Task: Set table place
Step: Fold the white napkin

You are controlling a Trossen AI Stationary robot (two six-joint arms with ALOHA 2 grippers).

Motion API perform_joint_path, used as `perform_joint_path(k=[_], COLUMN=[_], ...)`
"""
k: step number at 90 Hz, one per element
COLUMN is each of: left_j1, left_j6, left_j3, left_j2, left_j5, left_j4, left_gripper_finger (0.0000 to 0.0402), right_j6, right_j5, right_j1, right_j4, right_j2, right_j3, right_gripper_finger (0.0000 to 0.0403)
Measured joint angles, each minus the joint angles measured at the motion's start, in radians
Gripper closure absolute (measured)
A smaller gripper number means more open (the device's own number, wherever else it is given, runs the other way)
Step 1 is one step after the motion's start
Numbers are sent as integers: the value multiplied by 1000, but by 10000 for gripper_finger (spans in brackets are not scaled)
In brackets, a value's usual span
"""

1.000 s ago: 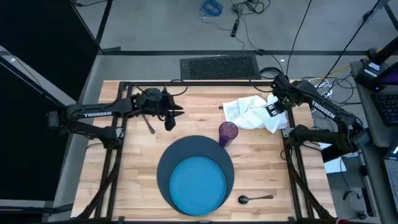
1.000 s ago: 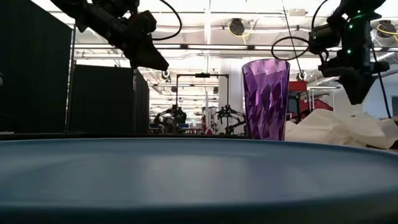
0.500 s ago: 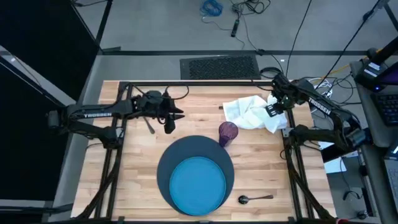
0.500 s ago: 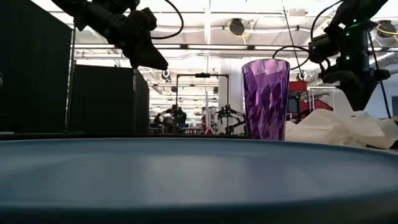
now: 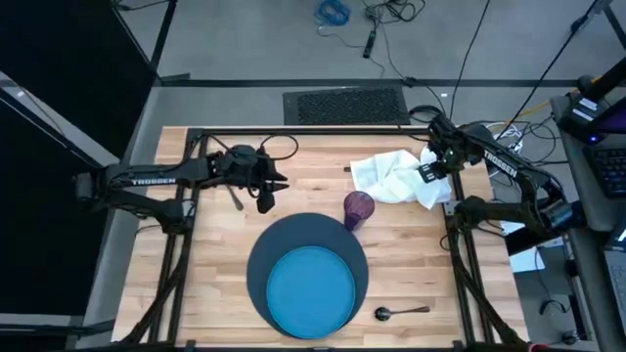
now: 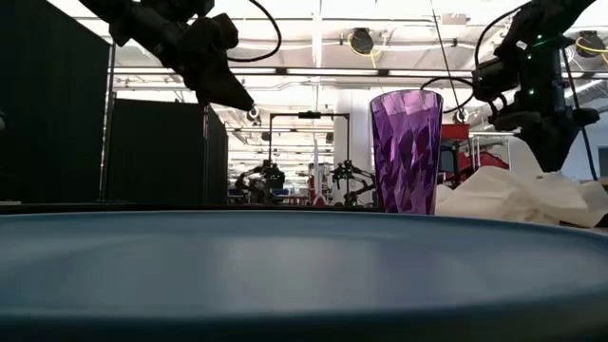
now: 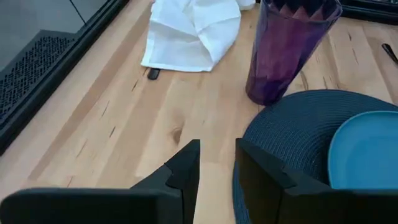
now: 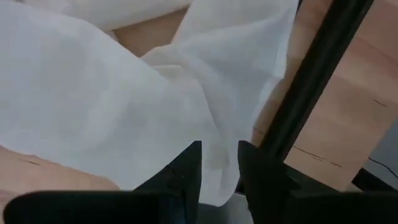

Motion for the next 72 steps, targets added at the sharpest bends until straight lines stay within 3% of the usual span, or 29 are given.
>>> perform_joint_path(k=[34, 43, 56, 72], left_j1=[-13, -13, -13, -13], left_j6=[14, 20, 21, 20], left_j3=[0, 0, 0, 0], left_j2=[0, 0, 0, 0], left_j5=[0, 0, 0, 0], left_j4=[2, 2, 2, 2], left_gripper_finger=[316, 316, 316, 316], right_j6=[-2, -3, -8, -14], right_j5=[-20, -22, -22, -22], right_j1=[0, 0, 1, 4], right_j4=[-2, -3, -3, -3], right_j2=[54, 60, 60, 60], right_j3=[0, 0, 0, 0], right_gripper_finger=[316, 334, 391, 402])
